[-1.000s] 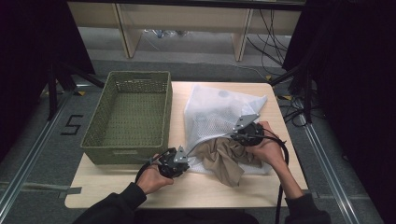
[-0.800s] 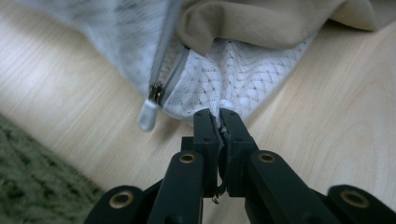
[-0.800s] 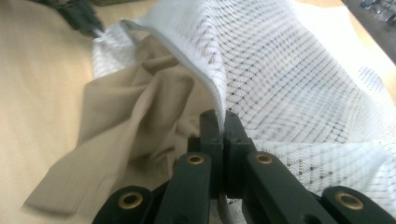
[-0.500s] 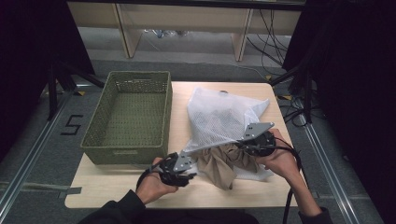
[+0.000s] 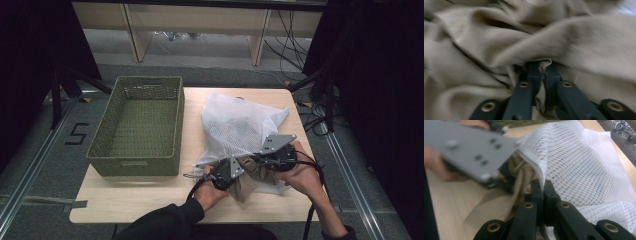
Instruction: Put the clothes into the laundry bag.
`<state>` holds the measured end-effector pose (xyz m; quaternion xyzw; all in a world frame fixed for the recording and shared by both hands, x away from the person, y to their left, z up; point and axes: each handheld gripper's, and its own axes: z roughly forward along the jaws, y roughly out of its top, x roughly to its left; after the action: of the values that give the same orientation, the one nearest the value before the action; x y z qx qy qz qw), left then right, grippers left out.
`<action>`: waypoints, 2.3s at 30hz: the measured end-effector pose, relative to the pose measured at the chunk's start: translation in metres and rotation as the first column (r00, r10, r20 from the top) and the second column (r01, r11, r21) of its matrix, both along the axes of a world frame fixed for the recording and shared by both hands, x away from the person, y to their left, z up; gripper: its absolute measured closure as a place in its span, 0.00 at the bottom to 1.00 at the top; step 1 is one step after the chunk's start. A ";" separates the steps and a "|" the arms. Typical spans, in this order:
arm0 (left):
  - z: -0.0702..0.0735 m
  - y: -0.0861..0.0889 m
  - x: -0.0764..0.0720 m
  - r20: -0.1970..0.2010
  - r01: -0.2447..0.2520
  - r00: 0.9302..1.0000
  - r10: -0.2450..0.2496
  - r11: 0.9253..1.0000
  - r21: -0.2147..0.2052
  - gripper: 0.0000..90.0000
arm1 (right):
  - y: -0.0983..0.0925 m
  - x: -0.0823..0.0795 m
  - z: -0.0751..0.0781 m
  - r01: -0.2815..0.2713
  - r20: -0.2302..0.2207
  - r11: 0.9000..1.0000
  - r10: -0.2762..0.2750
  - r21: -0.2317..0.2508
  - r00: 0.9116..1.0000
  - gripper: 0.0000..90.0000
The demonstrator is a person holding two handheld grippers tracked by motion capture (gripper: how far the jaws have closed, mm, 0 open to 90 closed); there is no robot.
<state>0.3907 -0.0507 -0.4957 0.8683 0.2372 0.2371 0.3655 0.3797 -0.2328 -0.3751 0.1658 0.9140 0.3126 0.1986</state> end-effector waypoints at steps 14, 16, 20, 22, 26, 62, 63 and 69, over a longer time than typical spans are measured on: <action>0.010 0.037 0.003 -0.192 -0.036 0.981 0.006 0.987 -0.157 0.49 | 0.000 -0.002 -0.017 0.006 -0.048 1.000 -0.007 -0.025 0.999 1.00; 0.016 0.047 -0.006 -0.228 0.013 0.972 -0.048 0.989 -0.150 0.43 | -0.001 -0.001 -0.018 0.012 -0.047 1.000 -0.013 -0.026 0.999 1.00; 0.017 0.049 -0.027 -0.285 0.041 0.955 -0.080 0.990 -0.138 0.32 | -0.001 0.000 -0.018 0.015 -0.056 0.999 -0.017 -0.029 0.998 1.00; 0.009 0.041 -0.032 -0.274 0.062 0.957 -0.094 0.991 -0.121 0.25 | 0.000 0.000 -0.017 0.015 -0.055 0.999 -0.017 -0.029 0.998 1.00; -0.005 0.017 -0.026 -0.270 0.052 0.960 -0.078 0.993 -0.104 0.30 | 0.002 -0.001 -0.016 0.009 -0.043 0.999 -0.011 -0.036 0.999 1.00; -0.006 -0.002 0.025 -0.176 -0.121 0.981 0.077 0.959 -0.256 0.77 | 0.008 0.008 -0.063 -0.015 -0.180 0.995 -0.002 -0.096 0.984 1.00; -0.007 0.003 0.022 -0.192 -0.121 0.979 0.073 0.961 -0.250 0.71 | 0.008 0.010 -0.069 -0.019 -0.177 0.995 0.001 -0.100 0.984 1.00; 0.001 0.040 -0.003 -0.233 -0.060 0.972 0.018 0.983 -0.175 0.50 | 0.007 0.020 -0.091 0.010 -0.207 0.994 -0.032 -0.104 0.978 1.00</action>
<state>0.3874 -0.0111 -0.4950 0.8483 0.3156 0.1194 0.4081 0.3995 -0.2258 -0.4656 0.1969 0.9428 0.2440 0.1133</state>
